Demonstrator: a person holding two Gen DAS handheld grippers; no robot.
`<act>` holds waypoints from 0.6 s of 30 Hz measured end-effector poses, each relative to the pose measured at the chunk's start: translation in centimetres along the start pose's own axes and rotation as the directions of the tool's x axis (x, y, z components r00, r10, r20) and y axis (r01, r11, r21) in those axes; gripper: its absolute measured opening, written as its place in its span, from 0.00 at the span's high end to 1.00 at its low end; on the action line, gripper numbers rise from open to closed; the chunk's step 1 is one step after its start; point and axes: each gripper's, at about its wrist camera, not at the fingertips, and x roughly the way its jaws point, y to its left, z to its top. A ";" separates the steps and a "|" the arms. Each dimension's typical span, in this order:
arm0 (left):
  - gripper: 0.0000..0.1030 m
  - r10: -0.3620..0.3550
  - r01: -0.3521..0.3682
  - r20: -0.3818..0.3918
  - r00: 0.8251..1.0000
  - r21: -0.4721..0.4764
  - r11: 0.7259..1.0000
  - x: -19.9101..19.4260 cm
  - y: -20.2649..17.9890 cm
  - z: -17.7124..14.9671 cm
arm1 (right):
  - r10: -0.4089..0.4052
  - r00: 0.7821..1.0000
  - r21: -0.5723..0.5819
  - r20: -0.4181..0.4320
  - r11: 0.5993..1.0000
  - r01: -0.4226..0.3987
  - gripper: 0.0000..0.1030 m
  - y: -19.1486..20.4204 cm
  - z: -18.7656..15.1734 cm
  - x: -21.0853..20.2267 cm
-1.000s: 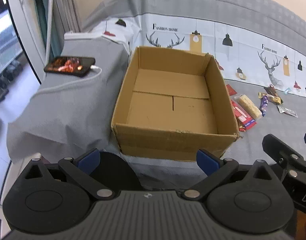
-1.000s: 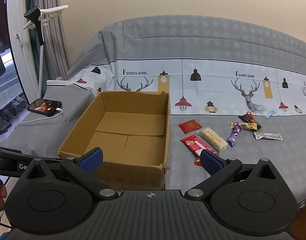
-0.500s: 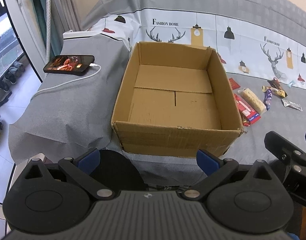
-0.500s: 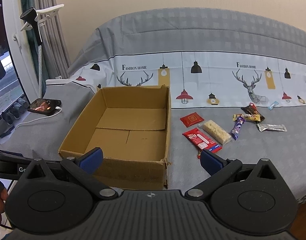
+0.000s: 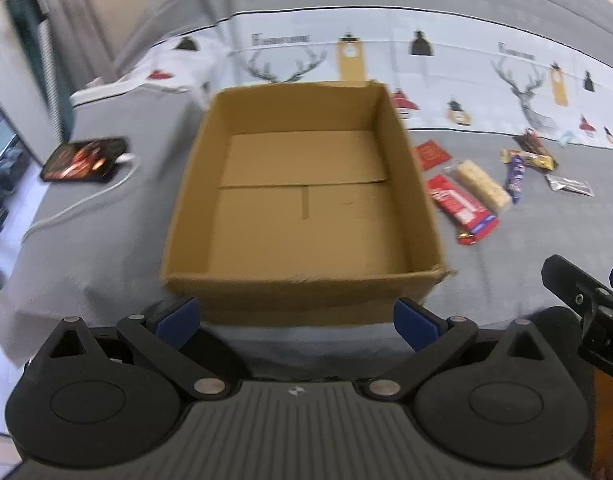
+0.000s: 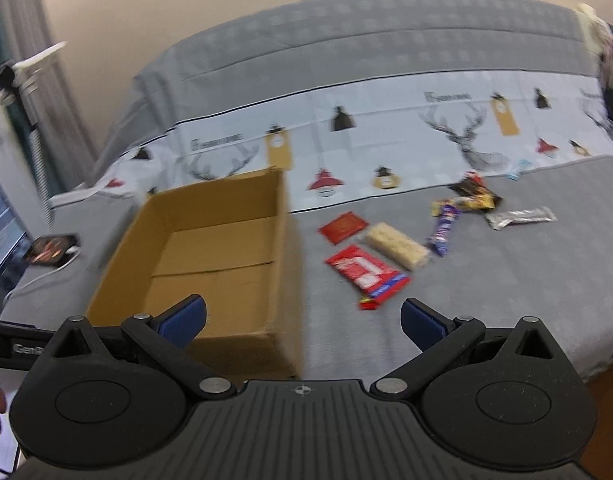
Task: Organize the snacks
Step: 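Grasp the cream rice-cake bar with left tool while right tool grasps silver stick pack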
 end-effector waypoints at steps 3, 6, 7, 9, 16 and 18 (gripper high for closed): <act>0.00 -0.017 0.016 0.019 1.000 0.045 0.999 0.4 -2.6 1.8 | -0.045 0.999 0.062 0.007 0.997 0.045 0.00 -3.1 0.7 0.6; 0.00 -0.058 0.056 0.013 0.998 0.083 0.995 1.4 -5.6 3.9 | -0.120 0.993 0.110 0.001 0.987 0.119 0.00 -6.3 1.3 1.0; 0.00 -0.077 0.077 0.005 0.997 0.091 0.993 1.8 -6.7 4.7 | -0.145 0.989 0.129 0.003 0.981 0.143 0.00 -7.5 1.5 1.2; 0.00 -0.099 0.099 -0.003 0.995 0.107 0.989 2.7 -8.9 6.1 | -0.185 0.983 0.160 0.010 0.970 0.181 0.00 -9.9 1.9 2.0; 0.00 -0.156 0.166 -0.076 0.985 0.152 0.974 9.6 -17.5 11.9 | -0.318 0.948 0.325 -0.021 0.895 0.307 0.00 -20.3 4.5 6.9; 0.00 -0.160 0.173 -0.106 0.981 0.122 0.977 12.1 -19.5 13.3 | -0.324 0.944 0.359 -0.064 0.875 0.325 0.00 -23.0 5.4 9.4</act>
